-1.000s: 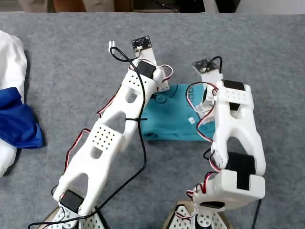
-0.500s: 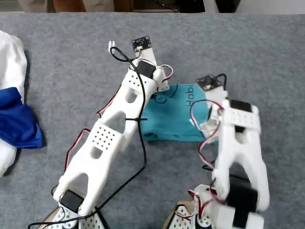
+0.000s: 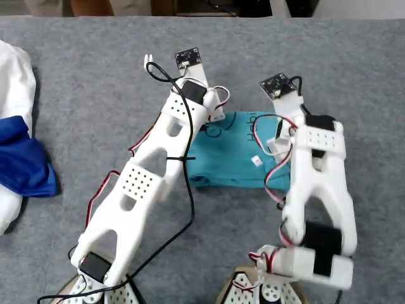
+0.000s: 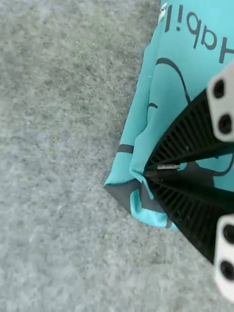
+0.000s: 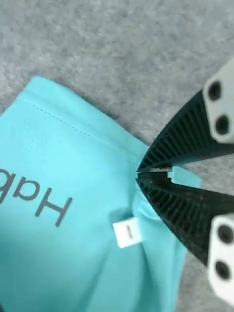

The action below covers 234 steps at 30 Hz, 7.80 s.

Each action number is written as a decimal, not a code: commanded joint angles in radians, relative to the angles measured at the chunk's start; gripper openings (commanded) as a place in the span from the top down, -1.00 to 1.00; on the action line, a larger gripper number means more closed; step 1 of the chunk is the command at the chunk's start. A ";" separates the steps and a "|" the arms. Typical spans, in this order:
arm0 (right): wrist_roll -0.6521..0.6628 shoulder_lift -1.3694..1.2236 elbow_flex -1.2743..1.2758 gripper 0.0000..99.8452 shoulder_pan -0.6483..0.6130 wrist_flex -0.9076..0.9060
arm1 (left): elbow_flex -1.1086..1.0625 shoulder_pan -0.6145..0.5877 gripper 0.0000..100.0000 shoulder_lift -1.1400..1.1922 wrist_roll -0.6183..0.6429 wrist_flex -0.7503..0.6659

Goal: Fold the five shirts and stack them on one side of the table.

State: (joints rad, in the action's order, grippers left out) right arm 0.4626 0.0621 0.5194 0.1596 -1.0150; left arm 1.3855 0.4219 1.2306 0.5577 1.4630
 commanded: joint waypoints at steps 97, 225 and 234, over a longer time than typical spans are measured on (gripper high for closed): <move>0.126 -0.217 -0.384 0.98 -0.039 0.037 | 0.167 -0.095 0.96 -0.226 -0.190 0.299; 0.141 0.401 0.575 0.99 0.027 0.315 | -0.657 0.026 0.96 -0.604 -0.301 -0.121; 0.140 0.397 0.581 0.99 0.027 0.339 | -0.255 -0.006 0.96 -0.371 -0.305 0.077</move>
State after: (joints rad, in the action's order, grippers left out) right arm 0.5992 0.4657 1.1454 0.1780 -0.6928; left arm 0.9590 0.4388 0.8255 0.2662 1.4906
